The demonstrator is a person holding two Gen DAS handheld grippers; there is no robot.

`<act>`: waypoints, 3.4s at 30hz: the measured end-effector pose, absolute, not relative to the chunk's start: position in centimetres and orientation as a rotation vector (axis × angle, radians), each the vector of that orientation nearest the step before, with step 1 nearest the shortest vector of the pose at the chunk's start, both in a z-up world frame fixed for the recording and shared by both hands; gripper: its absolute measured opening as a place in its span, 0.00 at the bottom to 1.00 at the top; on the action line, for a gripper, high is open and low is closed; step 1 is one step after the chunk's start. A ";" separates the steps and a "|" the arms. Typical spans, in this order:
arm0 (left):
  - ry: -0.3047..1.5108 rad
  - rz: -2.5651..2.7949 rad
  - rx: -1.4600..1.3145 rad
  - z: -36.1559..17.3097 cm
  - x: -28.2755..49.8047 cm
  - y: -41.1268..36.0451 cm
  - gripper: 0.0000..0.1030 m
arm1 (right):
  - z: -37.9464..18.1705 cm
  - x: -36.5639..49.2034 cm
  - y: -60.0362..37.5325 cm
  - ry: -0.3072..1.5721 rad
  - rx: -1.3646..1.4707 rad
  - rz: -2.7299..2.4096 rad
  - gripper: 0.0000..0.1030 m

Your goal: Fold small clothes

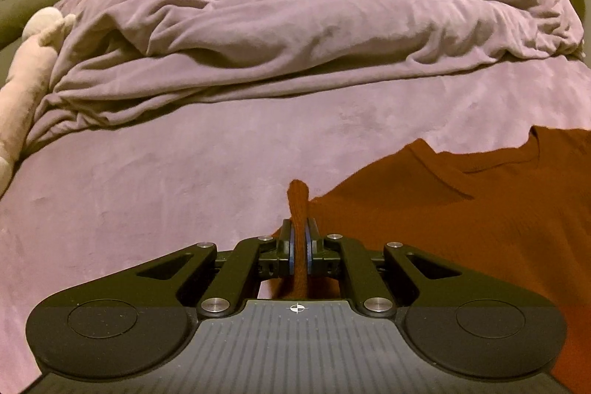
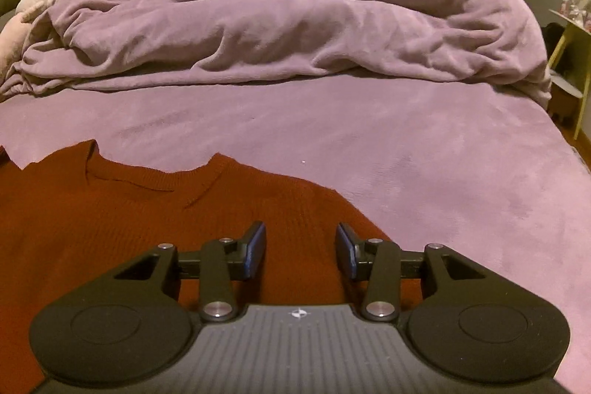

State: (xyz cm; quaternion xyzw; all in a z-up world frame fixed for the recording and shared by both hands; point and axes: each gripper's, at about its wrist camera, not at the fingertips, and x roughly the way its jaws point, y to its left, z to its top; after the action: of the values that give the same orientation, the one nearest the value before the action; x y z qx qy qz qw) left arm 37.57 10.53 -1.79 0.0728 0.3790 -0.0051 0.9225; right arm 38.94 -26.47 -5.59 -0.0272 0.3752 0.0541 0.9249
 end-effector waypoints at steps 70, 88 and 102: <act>1.042 -0.008 -0.512 -4.2 25.9 19.6 0.68 | -3.3 18.3 -19.4 0.620 -0.085 0.143 0.35; 1.052 -0.169 -0.796 -6.7 29.7 20.8 0.70 | -4.5 19.6 -17.2 0.657 -0.060 0.207 0.35; 1.053 -0.191 -0.788 -7.1 31.1 20.3 0.44 | -6.4 22.4 -15.5 0.706 -0.097 0.199 0.43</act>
State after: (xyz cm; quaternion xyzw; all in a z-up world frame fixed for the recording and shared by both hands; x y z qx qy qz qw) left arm 31.11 20.28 -7.07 -0.3656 0.4888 -0.0884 0.7872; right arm 22.36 -15.53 -6.37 -0.0473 0.3451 0.0974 0.9323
